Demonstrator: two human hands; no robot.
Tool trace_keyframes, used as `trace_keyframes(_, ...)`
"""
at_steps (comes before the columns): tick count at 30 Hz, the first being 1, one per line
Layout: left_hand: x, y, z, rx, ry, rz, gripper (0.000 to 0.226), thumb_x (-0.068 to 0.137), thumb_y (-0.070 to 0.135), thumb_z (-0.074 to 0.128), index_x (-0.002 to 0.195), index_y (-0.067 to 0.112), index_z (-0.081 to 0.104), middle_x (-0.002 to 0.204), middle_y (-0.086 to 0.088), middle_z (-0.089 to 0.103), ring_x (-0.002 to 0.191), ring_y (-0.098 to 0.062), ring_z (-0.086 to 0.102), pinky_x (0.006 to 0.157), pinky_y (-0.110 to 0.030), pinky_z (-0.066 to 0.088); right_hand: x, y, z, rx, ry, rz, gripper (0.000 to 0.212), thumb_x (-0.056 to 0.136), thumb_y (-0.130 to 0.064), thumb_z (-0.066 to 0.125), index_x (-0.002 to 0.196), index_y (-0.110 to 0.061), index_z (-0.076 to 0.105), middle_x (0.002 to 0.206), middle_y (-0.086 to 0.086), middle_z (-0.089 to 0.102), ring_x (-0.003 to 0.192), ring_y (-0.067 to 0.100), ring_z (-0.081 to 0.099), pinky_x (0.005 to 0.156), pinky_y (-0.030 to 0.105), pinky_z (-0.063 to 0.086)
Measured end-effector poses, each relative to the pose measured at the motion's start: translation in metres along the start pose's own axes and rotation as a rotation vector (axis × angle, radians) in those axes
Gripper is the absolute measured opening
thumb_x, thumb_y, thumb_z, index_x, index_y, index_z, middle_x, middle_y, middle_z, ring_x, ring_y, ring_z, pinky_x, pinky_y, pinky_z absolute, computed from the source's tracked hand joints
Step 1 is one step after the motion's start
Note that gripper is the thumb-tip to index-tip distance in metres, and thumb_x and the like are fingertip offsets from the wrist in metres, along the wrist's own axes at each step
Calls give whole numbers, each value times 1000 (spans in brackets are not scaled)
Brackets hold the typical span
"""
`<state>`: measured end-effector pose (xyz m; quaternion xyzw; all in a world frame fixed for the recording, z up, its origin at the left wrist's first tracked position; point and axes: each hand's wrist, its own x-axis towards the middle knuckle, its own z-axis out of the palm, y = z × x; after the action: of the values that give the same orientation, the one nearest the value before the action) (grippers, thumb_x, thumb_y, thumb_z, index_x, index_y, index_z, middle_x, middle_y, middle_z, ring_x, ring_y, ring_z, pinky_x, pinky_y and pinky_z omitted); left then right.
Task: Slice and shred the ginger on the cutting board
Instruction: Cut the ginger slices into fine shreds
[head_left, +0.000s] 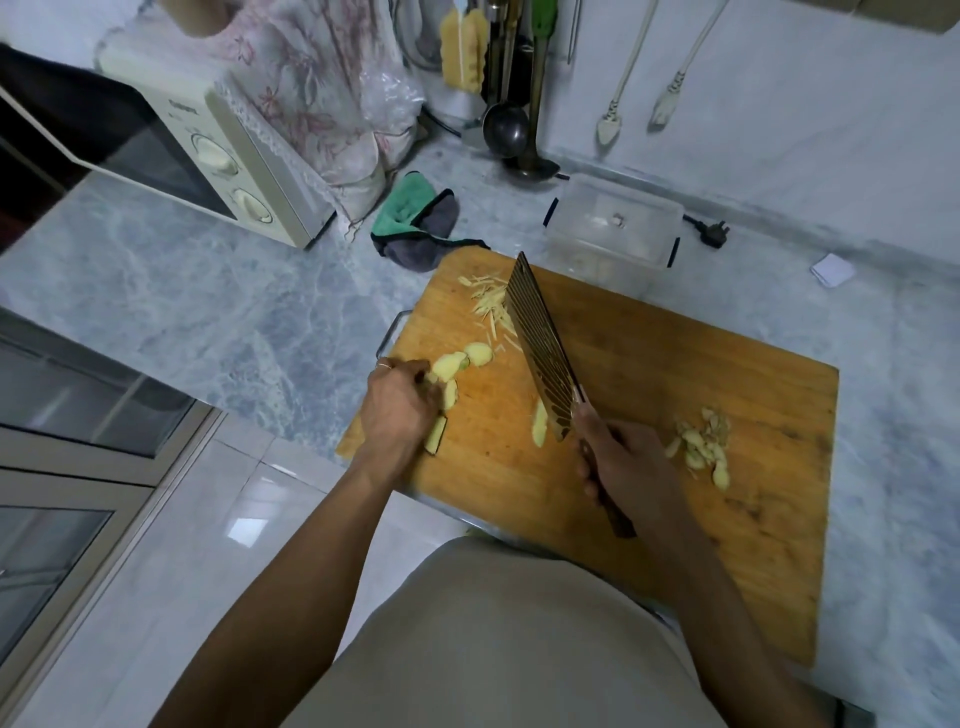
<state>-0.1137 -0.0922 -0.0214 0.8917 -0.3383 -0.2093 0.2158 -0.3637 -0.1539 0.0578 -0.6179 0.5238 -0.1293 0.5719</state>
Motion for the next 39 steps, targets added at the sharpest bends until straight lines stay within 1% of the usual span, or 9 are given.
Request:
trace_keyframes(3, 8, 8, -6, -66, -19, -84, 5, 85, 23, 69, 86, 23, 73, 87, 0, 71, 80, -21, 67, 71, -35, 56, 0, -1, -2, 5, -1, -27, 61, 104, -48, 47, 80, 6, 63, 60, 6, 59, 51, 19, 55, 54, 32, 47)
trace_keyframes(7, 17, 7, -10, -192, -47, -144, 16, 82, 17, 77, 69, 23, 69, 78, 5, 70, 77, -14, 66, 70, -27, 54, 0, 0, -8, -14, 9, -29, 62, 103, -49, 47, 80, 7, 63, 59, 6, 60, 51, 19, 56, 53, 30, 47)
trace_keyframes(13, 1, 9, -13, -568, 129, -58, 8, 85, 13, 77, 78, 14, 72, 79, 3, 72, 76, -8, 65, 78, -20, 53, -3, 5, -20, 7, 4, 4, 64, 103, -50, 46, 81, 7, 63, 61, 7, 60, 52, 18, 55, 52, 28, 47)
trace_keyframes(17, -18, 19, -2, -660, 106, 23, 6, 88, 4, 71, 88, 10, 72, 78, 2, 67, 73, -5, 61, 76, -17, 52, -5, 9, -28, 21, 2, 22, 65, 102, -52, 48, 80, 6, 63, 61, 8, 60, 52, 20, 56, 54, 32, 47)
trace_keyframes(24, -55, 48, 39, -382, 105, 348, 17, 89, 5, 69, 101, 13, 77, 96, 1, 74, 80, -6, 63, 77, -7, 45, -12, 24, -45, -1, 5, 42, 64, 102, -53, 47, 77, 4, 63, 60, 7, 61, 51, 18, 56, 54, 29, 48)
trace_keyframes(27, -64, 58, 55, -279, 124, 510, 17, 88, 3, 69, 101, 11, 77, 98, -3, 72, 82, -12, 63, 79, -18, 48, -15, 30, -52, 26, 5, 70, 59, 102, -52, 48, 76, -2, 65, 60, 5, 60, 51, 17, 56, 54, 29, 48)
trace_keyframes(31, -73, 53, 73, -96, 68, 572, 25, 85, -2, 63, 105, 8, 75, 109, -7, 72, 100, -23, 65, 87, -29, 52, -18, 40, -59, 37, 3, 71, 63, 101, -55, 48, 82, 2, 66, 61, 5, 61, 53, 19, 57, 57, 31, 49)
trace_keyframes(35, -81, 61, 79, -30, 70, 480, 26, 86, 4, 59, 107, 6, 74, 112, -8, 71, 104, -26, 62, 89, -27, 49, -19, 47, -65, 24, -13, 47, 59, 101, -56, 47, 79, -5, 66, 60, 4, 61, 52, 19, 57, 56, 31, 49)
trace_keyframes(39, -79, 84, 72, -252, 70, 73, 21, 90, 19, 67, 107, 9, 75, 102, -2, 74, 89, -17, 67, 78, -15, 43, -23, 50, -66, 21, -33, 38, 56, 102, -54, 46, 79, -7, 64, 59, 4, 60, 50, 17, 55, 52, 29, 47)
